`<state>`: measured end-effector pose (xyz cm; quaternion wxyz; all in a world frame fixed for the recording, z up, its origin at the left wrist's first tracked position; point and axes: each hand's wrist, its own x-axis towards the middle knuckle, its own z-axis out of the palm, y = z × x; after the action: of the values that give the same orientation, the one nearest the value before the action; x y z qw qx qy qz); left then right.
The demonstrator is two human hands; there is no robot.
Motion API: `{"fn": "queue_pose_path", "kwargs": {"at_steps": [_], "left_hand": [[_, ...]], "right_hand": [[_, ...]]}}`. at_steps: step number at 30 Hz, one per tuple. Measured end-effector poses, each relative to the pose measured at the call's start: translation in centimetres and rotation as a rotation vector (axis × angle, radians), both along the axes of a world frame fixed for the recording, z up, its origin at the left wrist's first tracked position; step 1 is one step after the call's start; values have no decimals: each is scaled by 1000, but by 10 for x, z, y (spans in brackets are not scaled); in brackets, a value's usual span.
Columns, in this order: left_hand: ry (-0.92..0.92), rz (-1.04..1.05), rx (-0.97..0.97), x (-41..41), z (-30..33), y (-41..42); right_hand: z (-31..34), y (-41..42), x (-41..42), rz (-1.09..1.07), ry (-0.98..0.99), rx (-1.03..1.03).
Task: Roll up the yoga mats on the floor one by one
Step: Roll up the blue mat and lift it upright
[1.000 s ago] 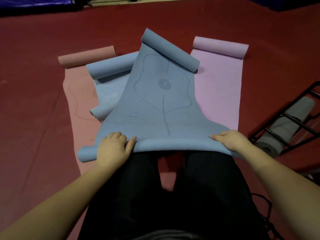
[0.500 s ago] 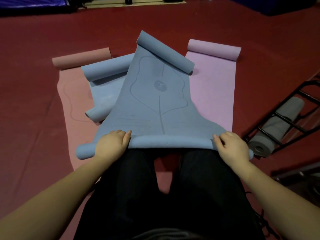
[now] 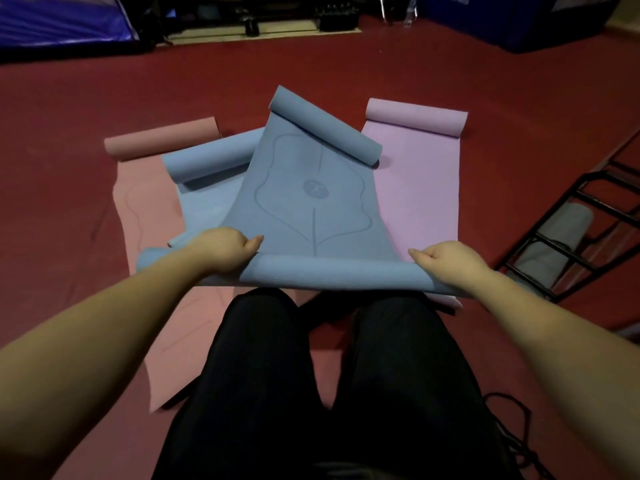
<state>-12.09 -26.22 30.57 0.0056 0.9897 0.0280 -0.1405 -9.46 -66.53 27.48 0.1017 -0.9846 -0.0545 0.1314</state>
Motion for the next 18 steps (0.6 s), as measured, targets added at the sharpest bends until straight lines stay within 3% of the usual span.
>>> {"fn": "queue_pose_path", "kwargs": {"at_steps": [4,7,13,18], "left_hand": [[208,55,-4,-5,-11,-3],[344,103,-55,-14,-28,-1],[453,99,-72,-8,-30,2],[392,93,-113,-9,-40,6]], "right_hand": [[0,3,6,-5,283,-51],[-13,7,3,-9,388,-86],[-13,11,8,2,426,-75],[-20,7,7,-4,401,-65]]}}
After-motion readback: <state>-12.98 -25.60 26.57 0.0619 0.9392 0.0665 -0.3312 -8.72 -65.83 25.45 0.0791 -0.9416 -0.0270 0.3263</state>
